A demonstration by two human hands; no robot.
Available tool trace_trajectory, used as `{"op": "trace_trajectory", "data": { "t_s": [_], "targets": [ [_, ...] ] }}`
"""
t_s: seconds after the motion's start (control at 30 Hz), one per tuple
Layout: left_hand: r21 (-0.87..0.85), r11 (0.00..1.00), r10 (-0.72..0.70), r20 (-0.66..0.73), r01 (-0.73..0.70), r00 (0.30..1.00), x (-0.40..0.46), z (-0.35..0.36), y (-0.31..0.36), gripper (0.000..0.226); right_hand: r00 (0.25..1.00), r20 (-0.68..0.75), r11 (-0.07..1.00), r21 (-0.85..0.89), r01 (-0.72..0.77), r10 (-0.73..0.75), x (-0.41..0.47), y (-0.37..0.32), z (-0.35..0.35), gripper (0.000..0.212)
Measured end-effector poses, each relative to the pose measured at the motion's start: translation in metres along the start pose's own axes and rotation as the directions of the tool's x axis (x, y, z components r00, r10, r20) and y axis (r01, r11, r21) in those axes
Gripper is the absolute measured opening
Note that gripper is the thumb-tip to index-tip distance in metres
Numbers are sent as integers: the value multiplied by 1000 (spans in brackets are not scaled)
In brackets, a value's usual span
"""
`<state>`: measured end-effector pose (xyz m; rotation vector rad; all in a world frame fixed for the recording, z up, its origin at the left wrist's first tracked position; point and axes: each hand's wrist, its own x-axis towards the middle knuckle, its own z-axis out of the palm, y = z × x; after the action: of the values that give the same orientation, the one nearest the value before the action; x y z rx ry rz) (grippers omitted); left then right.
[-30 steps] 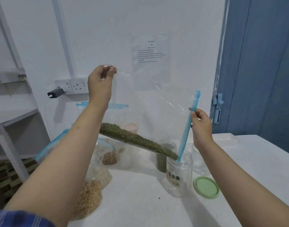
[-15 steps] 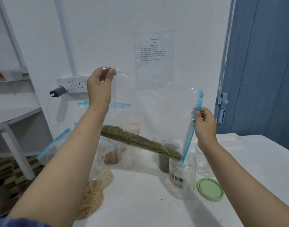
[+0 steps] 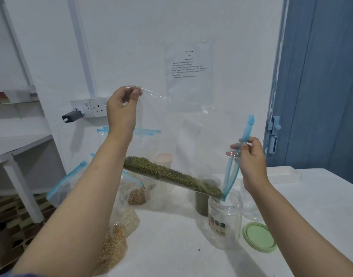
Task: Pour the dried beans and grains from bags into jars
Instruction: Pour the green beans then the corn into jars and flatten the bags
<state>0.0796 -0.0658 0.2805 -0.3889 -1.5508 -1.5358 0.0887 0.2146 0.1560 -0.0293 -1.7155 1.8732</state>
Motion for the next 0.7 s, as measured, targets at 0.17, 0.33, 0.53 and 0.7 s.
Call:
{"op": "trace_trajectory", "data": {
  "t_s": [0.17,0.33,0.53,0.7],
  "targets": [
    [4,1000,15,7,-15,1000,3,1,2,21,1000,15,1000,10,3,-3,-3,-1,-2,15],
    [-4,1000,14,14,-14,1000,5,4,5,18,999,35,999,31,-8,7,-5,1,-4,15],
    [0,1000,22,32,-22,999,7,7,10,18,999,48,996,82,-24,21,-8,0,-7,9],
    [-5,1000,19,49,-19,999,7,12,14,18,999,33,995,96,-42,39,-7,3,-9,8]
  ]
}}
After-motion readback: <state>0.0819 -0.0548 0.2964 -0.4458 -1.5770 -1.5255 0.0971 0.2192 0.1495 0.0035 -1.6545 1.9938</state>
